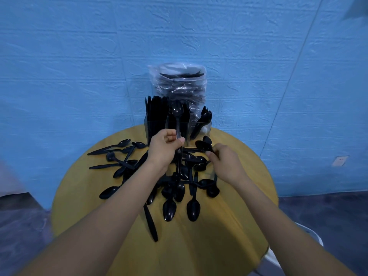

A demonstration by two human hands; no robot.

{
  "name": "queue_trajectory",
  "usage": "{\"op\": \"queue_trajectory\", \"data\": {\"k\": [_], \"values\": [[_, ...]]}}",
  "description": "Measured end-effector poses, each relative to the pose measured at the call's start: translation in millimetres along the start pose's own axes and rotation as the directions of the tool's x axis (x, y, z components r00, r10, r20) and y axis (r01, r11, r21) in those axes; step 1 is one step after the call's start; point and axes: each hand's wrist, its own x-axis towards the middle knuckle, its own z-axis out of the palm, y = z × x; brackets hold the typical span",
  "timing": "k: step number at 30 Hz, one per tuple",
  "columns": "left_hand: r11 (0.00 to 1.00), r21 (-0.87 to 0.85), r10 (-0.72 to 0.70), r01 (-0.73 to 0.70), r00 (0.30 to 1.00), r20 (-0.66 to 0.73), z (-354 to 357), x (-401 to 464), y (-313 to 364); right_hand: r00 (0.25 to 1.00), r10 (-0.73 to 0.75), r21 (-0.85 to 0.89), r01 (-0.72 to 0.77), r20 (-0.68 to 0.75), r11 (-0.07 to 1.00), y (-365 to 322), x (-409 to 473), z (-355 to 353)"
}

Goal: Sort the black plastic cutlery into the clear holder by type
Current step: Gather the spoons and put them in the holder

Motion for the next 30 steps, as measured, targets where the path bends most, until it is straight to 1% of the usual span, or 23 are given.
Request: {"op": "queue_trajectory", "data": {"k": [3,5,9,13,15,17,19,21,22,23,24,25,26,27,28,30], "values": [[0.99,-0.139,-0.031,0.022,0.997,-0.069,0.0,6.9,6.5,0.997,-0.003,0.187,-0.013,0.081,0.982,-14.9,-5.9,-0.7],[0.971,-0.236,-0.06,0.031,0.991,-0.118,0.5,11.1,9.1,0.989,-0.018,0.264,-0.021,0.145,0.964,-20.4,-9.5,1.8],[0.927,-0.373,-0.126,0.043,0.972,-0.199,-0.6,15.6,11.5,0.972,-0.094,0.324,0.02,0.216,0.946,-21.5,-14.1,5.2],[0.877,-0.481,-0.187,0.026,0.939,-0.29,-4.3,17.1,11.3,0.956,-0.085,0.345,-0.018,0.28,0.938,-18.2,-17.2,4.1],[0.863,-0.504,-0.205,0.018,0.926,-0.318,-5.6,17.5,10.8,0.941,-0.078,0.358,-0.048,0.329,0.933,-18.0,-18.7,4.7],[0.873,-0.487,-0.212,0.029,0.922,-0.326,-7.8,17.9,8.6,0.936,-0.07,0.374,-0.069,0.345,0.925,-19.9,-19.8,3.0],[0.898,-0.438,-0.214,0.05,0.918,-0.334,-12.5,18.6,3.7,0.931,-0.055,0.423,-0.111,0.36,0.899,-22.0,-19.6,-3.1],[0.936,-0.35,-0.176,0.043,0.916,-0.359,-18.7,16.3,-0.6,0.921,-0.037,0.492,-0.173,0.389,0.853,-22.1,-18.5,-11.3],[0.964,-0.264,-0.116,0.016,0.922,-0.368,-22.4,13.9,-2.5,0.916,-0.014,0.512,-0.211,0.401,0.833,-21.1,-16.9,-15.2],[0.992,-0.124,-0.018,-0.029,0.933,-0.359,-26.0,10.5,-3.9,0.91,0.015,0.521,-0.25,0.414,0.816,-20.7,-15.8,-18.8],[0.994,0.058,0.105,-0.092,0.945,-0.311,-29.3,6.8,-5.5,0.902,0.036,0.525,-0.283,0.43,0.803,-20.2,-14.3,-21.4],[0.957,0.236,0.225,-0.171,0.948,-0.224,-31.8,2.6,-6.9,0.891,0.048,0.526,-0.309,0.452,0.792,-20.6,-13.8,-23.0],[0.888,0.381,0.319,-0.257,0.941,-0.109,-33.4,-1.9,-7.6,0.877,0.048,0.528,-0.331,0.479,0.782,-21.0,-13.3,-23.6],[0.809,0.476,0.383,-0.344,0.924,0.016,-33.7,-6.0,-7.2,0.862,0.044,0.535,-0.353,0.506,0.768,-22.4,-13.3,-24.0],[0.739,0.524,0.414,-0.423,0.899,0.142,-33.2,-9.4,-6.9,0.849,0.04,0.549,-0.375,0.526,0.747,-23.9,-12.9,-24.2],[0.638,0.56,0.385,-0.528,0.849,0.362,-31.5,-16.0,-4.9,0.839,0.046,0.597,-0.422,0.541,0.682,-28.1,-11.4,-24.8]]}}
